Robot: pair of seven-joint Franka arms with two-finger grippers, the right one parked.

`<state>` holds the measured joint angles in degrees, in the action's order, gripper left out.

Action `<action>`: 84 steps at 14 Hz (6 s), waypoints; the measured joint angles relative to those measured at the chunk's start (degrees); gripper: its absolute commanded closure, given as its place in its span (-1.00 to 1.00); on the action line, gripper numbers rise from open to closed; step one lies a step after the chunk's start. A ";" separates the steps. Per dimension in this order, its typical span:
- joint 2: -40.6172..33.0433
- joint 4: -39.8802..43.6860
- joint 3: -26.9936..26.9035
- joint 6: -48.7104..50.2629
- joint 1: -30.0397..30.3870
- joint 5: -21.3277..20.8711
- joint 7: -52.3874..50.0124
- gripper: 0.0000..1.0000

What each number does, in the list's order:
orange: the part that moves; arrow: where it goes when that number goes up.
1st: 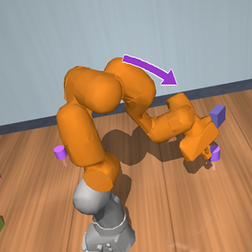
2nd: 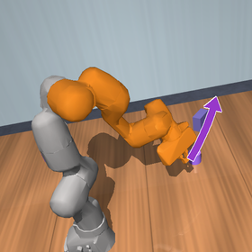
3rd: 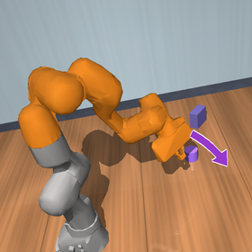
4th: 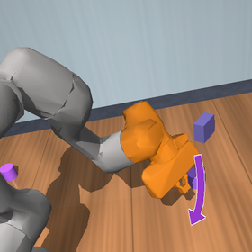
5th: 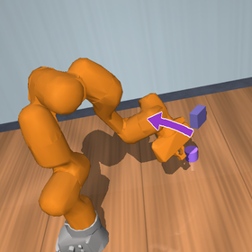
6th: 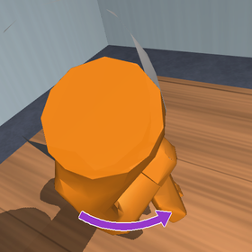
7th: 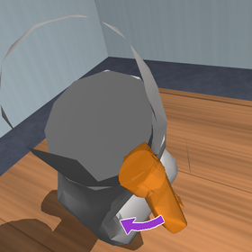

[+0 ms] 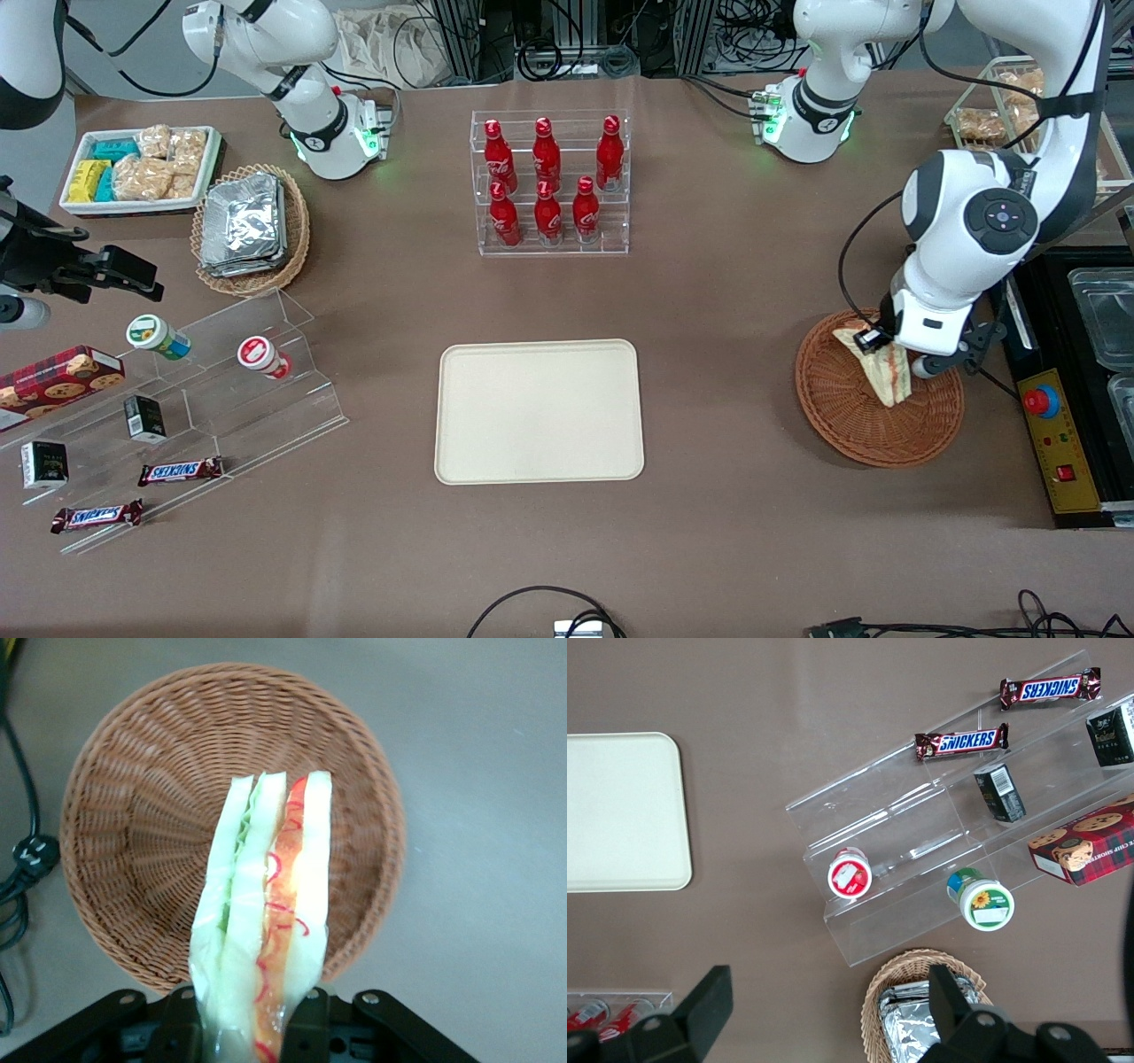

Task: Place sandwich from basket to tray

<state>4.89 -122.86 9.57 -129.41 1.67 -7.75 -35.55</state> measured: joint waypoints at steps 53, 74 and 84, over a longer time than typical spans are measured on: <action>51.01 54.86 11.71 9.11 -28.51 -18.20 -18.56 -1.00; 32.56 58.41 11.00 28.32 -13.07 -17.85 -23.60 -1.00; 19.21 47.39 10.80 31.03 -0.65 -6.41 -8.85 -1.00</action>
<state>24.10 -75.47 20.37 -98.38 1.02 -14.16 -44.40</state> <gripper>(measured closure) 0.000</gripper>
